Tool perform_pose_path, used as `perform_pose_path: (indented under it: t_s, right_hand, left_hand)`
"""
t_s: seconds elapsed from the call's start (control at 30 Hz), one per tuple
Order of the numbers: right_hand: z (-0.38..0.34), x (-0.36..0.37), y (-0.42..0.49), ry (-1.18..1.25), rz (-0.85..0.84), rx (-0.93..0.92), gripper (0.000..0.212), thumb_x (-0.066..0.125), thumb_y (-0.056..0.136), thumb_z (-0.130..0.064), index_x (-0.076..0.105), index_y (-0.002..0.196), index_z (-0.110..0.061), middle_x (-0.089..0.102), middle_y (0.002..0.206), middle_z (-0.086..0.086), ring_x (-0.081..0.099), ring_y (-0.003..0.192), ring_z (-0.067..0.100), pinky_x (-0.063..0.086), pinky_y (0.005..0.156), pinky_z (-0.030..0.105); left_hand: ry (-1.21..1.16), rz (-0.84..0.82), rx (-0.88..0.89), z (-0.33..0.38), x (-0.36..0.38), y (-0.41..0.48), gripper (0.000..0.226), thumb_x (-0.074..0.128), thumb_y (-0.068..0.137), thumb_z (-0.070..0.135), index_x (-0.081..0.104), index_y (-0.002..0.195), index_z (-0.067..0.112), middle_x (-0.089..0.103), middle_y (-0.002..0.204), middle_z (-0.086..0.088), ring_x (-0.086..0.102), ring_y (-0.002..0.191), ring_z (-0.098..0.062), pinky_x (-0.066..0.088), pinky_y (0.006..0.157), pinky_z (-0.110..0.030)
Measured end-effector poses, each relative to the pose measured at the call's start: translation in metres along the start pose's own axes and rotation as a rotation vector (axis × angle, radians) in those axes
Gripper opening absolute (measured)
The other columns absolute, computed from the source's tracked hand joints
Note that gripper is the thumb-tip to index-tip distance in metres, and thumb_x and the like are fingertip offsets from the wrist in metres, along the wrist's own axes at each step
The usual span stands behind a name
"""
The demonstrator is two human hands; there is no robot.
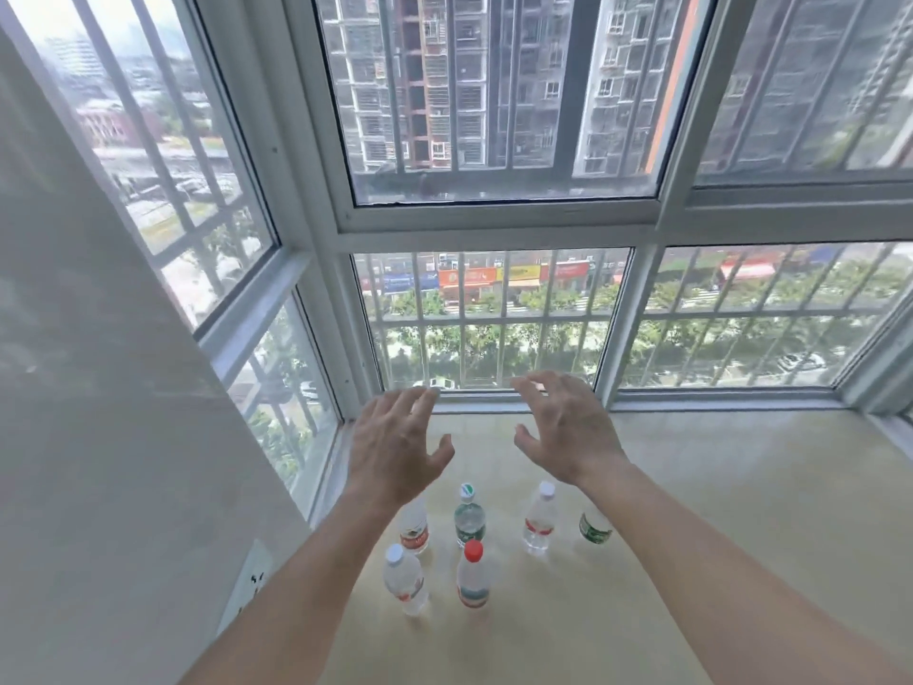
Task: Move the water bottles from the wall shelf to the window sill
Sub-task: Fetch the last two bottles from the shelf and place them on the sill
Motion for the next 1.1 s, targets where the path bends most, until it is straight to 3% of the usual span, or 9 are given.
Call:
perform_pose_path:
  t_s: [0.17, 0.4, 0.53, 0.77, 1.1]
  right_hand:
    - [0.033, -0.013, -0.029, -0.045, 0.028, 0.131, 0.057, 0.057, 0.087, -0.042, 0.049, 0.14, -0.022, 0.053, 0.14, 0.007, 0.048, 0.13, 0.029, 0.036, 0.11, 0.047]
    - [0.091, -0.038, -0.136, -0.123, 0.106, 0.494, 0.058, 0.058, 0.08, -0.042, 0.055, 0.134, -0.022, 0.058, 0.132, 0.008, 0.052, 0.125, 0.029, 0.04, 0.109, 0.045]
    - [0.107, -0.058, -0.232, -0.173, 0.145, 0.728, 0.059, 0.06, 0.075, -0.039, 0.059, 0.13, -0.019, 0.062, 0.126, 0.01, 0.056, 0.119, 0.031, 0.044, 0.105, 0.044]
    - [0.106, -0.099, -0.394, -0.292, 0.174, 1.082, 0.06, 0.055, 0.082, -0.039, 0.053, 0.137, -0.017, 0.056, 0.132, 0.008, 0.049, 0.125, 0.029, 0.035, 0.111, 0.042]
    - [0.129, -0.122, -0.55, -0.407, 0.266, 1.367, 0.055, 0.064, 0.08, -0.039, 0.06, 0.131, -0.02, 0.061, 0.127, 0.004, 0.053, 0.123, 0.024, 0.042, 0.105, 0.041]
  left_hand:
    - [-0.066, 0.0, 0.138, 0.048, 0.003, 0.021, 0.063, 0.049, 0.086, 0.056, 0.05, 0.139, 0.023, 0.06, 0.135, 0.001, 0.053, 0.124, -0.024, 0.042, 0.104, -0.044]
    - [-0.189, -0.03, 0.472, 0.147, 0.016, 0.025, 0.063, 0.05, 0.085, 0.058, 0.05, 0.138, 0.024, 0.059, 0.135, 0.003, 0.052, 0.126, -0.023, 0.04, 0.106, -0.042]
    - [-0.279, -0.067, 0.67, 0.216, 0.016, -0.001, 0.062, 0.053, 0.083, 0.057, 0.054, 0.136, 0.025, 0.062, 0.131, 0.004, 0.055, 0.121, -0.023, 0.043, 0.101, -0.043]
    - [-0.451, -0.08, 0.988, 0.344, -0.005, -0.068, 0.066, 0.043, 0.078, 0.06, 0.058, 0.132, 0.024, 0.064, 0.129, 0.004, 0.058, 0.119, -0.026, 0.046, 0.098, -0.044]
    - [-0.507, -0.078, 1.301, 0.498, -0.02, -0.157, 0.063, 0.044, 0.084, 0.057, 0.055, 0.135, 0.024, 0.061, 0.135, 0.002, 0.055, 0.124, -0.024, 0.043, 0.102, -0.042]
Point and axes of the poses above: each hand's wrist, its own y-axis towards the middle knuckle, its own x-axis out of the palm, z = x × y, the point moved 3 cm from there along y, towards the middle knuckle
